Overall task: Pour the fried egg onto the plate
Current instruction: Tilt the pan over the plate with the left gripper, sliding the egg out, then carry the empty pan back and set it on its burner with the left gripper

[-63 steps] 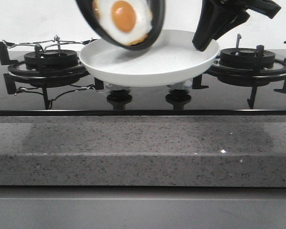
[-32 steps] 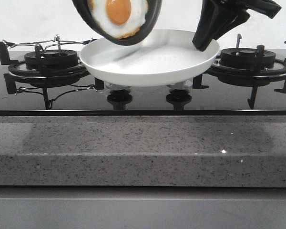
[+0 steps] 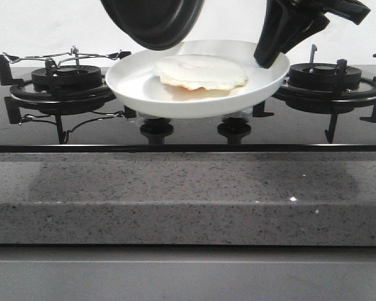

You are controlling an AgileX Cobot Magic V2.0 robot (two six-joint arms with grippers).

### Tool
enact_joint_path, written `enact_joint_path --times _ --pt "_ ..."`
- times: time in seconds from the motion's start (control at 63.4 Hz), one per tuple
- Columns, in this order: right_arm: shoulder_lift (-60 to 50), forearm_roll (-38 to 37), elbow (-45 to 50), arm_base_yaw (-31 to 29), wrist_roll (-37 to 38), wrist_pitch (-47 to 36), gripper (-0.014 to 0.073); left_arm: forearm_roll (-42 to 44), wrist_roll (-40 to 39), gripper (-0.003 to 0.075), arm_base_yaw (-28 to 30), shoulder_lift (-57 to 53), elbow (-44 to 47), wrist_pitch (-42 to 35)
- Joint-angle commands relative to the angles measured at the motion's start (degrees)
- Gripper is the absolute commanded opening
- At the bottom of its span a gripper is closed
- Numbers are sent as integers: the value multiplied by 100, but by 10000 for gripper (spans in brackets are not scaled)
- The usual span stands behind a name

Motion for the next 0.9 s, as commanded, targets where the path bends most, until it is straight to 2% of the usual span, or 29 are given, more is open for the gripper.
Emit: enact_joint_path --times 0.0,0.095,0.331,0.426,0.567,0.741,0.883 --pt "-294 194 -145 -15 -34 -238 -117 12 -134 -20 198 -552 -209 -351" --pt "-294 194 -145 -15 -34 -238 -117 -1096 -121 -20 651 -882 -171 -842" --pt "-294 194 -145 -15 -34 -238 -117 -3542 361 -20 2576 -1755 725 -2053" --pt "-294 194 -145 -15 -34 -238 -117 -4917 980 -20 3438 -2094 1475 -2463" --pt "-294 194 -145 -15 -34 -233 -117 -7306 2345 -20 4597 -2591 2699 -2951" --pt "-294 194 -145 -15 -34 -233 -117 -10342 4176 -20 5905 -2910 4023 -2731" --pt "-294 194 -145 -15 -34 -233 -117 -12856 5675 -20 7063 -2930 5017 -1419"
